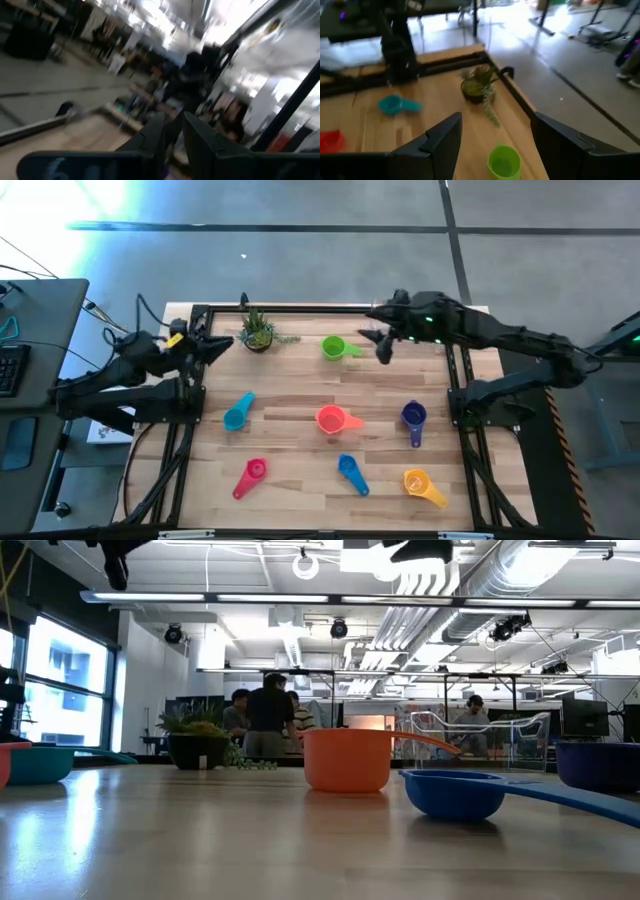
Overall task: Nest measuring cups in basket
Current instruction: Stack the light green measuring cup on top of the orange measuring cup
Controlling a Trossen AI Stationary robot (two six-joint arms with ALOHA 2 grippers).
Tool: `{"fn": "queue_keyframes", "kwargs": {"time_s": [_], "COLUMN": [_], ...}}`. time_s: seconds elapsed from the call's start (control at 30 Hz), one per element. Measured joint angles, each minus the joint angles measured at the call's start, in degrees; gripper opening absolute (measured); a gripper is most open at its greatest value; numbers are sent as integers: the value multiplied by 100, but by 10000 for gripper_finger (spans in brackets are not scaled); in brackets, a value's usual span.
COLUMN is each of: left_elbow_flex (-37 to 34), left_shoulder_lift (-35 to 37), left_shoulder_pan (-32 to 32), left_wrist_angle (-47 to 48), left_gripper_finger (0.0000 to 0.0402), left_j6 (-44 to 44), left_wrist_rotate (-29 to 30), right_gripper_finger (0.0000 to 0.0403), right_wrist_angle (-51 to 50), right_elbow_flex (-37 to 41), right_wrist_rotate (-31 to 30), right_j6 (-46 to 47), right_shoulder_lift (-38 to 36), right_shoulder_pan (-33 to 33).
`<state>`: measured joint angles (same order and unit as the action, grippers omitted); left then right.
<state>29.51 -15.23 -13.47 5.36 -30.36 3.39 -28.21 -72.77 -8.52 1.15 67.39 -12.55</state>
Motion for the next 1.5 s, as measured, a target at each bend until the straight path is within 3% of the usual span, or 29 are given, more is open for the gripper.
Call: {"fn": "queue_keyframes", "kwargs": {"time_s": [0.33,0.87,1.5], "left_elbow_flex": [245,245,232], "left_shoulder_lift": [-457,-478,-476], "left_shoulder_pan": [0,0,0], "left_wrist_angle": [1202,1436,1499], "left_gripper_finger": [58,58,58], "left_j6": [304,418,704], "left_wrist_rotate": [-268,-89,53], "right_gripper_finger": [229,229,229], "right_wrist_angle": [-25,-3,111], "right_elbow_flex": [-367,-367,-367], "right_wrist_rotate": [814,870,687], "right_j6": [-341,-1058,-1581], "right_shoulder_lift": [1302,2866,3962], "right_shoulder_pan": [-174,-397,-548]}}
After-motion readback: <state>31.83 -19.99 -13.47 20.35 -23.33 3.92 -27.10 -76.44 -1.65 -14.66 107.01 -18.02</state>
